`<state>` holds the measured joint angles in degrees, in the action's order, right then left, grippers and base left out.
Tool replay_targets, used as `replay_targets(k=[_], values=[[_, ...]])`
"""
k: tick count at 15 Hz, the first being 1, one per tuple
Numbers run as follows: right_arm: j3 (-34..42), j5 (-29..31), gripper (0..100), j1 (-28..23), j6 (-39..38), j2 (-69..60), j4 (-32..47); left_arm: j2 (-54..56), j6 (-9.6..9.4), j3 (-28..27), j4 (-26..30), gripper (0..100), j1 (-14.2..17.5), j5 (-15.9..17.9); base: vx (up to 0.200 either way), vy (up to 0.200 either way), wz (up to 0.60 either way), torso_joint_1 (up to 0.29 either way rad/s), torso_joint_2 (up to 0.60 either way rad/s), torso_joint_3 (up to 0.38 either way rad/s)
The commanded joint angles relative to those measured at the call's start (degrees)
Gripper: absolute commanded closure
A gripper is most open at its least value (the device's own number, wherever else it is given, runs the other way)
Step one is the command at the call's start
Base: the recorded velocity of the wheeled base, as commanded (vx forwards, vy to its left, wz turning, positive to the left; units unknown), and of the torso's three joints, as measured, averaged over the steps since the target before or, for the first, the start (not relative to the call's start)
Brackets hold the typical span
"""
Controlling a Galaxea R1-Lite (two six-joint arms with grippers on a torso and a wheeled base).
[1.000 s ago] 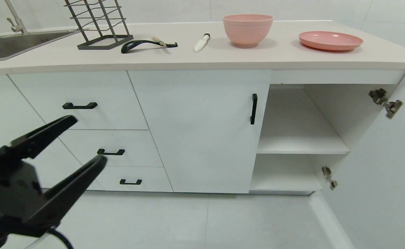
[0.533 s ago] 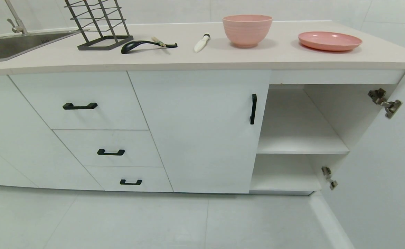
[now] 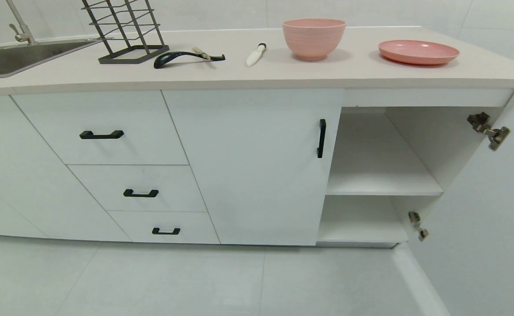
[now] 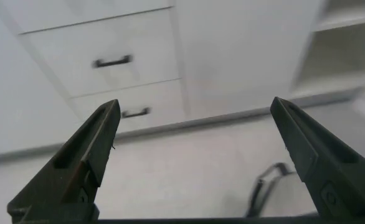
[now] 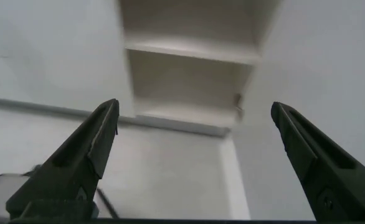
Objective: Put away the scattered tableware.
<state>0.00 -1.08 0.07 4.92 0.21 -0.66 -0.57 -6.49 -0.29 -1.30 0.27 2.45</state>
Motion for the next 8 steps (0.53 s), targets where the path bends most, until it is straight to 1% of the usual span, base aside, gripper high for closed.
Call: replay_targets(k=[1, 3, 4, 6, 7, 8], values=[[0.0, 0.5, 0, 0.0, -1.1, -0.2, 0.7, 0.6, 2.00, 0.3, 0.5, 0, 0.1, -4.0, 0.000, 0.000, 0.00, 0.000, 0.00, 0.000], [0.0, 0.6, 0, 0.0, -4.0, -0.2, 0.7, 0.6, 2.88, 0.3, 1.1, 0, 0.0, -3.9, 0.000, 0.000, 0.00, 0.000, 0.00, 0.000], [0.0, 0.6, 0, 0.0, -4.0, -0.2, 0.7, 0.6, 3.32, 0.3, 1.1, 0, 0.0, -3.8, 0.000, 0.000, 0.00, 0.000, 0.00, 0.000], [0.0, 0.6, 0, 0.0, -4.6, -0.2, 0.7, 0.6, 3.50, 0.3, 1.2, 0, 0.0, -3.8, 0.000, 0.000, 0.00, 0.000, 0.00, 0.000], [0.0, 0.6, 0, 0.0, -4.6, -0.2, 0.7, 0.6, 4.11, 0.3, 1.2, 0, 0.0, -3.8, 0.000, 0.000, 0.00, 0.000, 0.00, 0.000], [0.0, 0.6, 0, 0.0, -4.6, -0.2, 0.7, 0.6, 4.64, 0.3, 1.2, 0, 0.0, -3.8, 0.000, 0.000, -0.60, 0.002, 0.00, 0.002]])
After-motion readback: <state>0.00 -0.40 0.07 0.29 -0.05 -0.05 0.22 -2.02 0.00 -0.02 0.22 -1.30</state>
